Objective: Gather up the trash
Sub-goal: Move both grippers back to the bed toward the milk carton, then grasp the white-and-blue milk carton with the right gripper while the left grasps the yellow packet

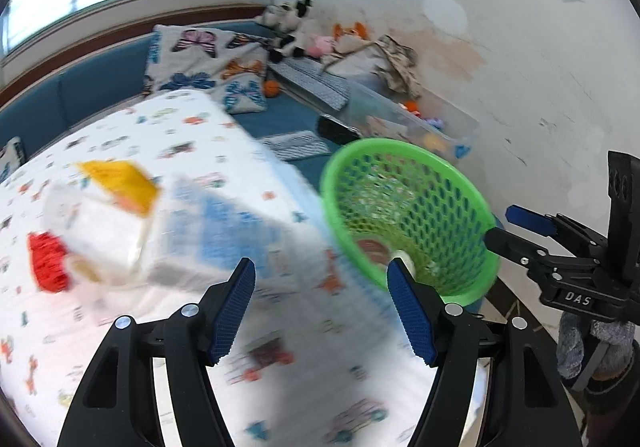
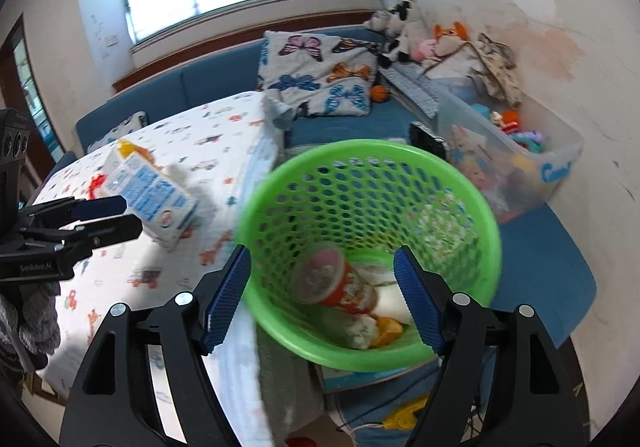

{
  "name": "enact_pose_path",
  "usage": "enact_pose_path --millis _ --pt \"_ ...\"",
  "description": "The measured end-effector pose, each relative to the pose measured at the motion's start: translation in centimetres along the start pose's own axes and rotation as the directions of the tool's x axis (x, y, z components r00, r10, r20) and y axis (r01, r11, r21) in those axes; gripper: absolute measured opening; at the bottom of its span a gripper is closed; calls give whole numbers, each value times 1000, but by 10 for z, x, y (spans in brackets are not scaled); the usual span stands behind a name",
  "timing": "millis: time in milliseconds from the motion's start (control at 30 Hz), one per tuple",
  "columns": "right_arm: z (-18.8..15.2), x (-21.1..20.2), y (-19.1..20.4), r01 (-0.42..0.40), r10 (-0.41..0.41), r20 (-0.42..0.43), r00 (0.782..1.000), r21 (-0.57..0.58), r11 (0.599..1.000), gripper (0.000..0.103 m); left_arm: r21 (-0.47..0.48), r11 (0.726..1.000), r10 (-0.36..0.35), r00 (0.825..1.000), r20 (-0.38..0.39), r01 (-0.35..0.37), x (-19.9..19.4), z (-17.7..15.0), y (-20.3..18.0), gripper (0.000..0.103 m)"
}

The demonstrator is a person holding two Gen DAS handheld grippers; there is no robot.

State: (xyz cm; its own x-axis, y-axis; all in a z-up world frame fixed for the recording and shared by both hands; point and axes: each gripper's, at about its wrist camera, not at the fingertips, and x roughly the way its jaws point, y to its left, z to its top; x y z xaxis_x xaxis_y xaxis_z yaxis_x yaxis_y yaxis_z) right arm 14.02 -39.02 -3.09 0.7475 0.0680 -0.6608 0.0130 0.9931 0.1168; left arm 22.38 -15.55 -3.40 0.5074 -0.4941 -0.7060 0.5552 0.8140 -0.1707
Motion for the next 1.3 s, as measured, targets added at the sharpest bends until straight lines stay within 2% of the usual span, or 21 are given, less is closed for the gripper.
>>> enact_pose_path --millis 267,600,800,967,1300 --pt "9 16 43 -113 110 -29 993 -111 987 81 -99 992 83 996 22 -81 -28 -13 53 66" --pt "24 51 101 -263 248 -88 965 -310 914 87 -206 968 156 987 36 -146 -56 -23 100 66" --pt "31 80 127 -315 286 -132 949 -430 846 87 -248 953 188 982 25 -176 -59 -19 117 66" --pt "36 102 144 -345 305 -164 938 -538 770 88 -264 945 206 978 20 -194 -57 -9 124 66" --pt "42 135 162 -417 353 -230 907 -615 669 88 -298 937 195 981 16 -181 -47 20 141 66"
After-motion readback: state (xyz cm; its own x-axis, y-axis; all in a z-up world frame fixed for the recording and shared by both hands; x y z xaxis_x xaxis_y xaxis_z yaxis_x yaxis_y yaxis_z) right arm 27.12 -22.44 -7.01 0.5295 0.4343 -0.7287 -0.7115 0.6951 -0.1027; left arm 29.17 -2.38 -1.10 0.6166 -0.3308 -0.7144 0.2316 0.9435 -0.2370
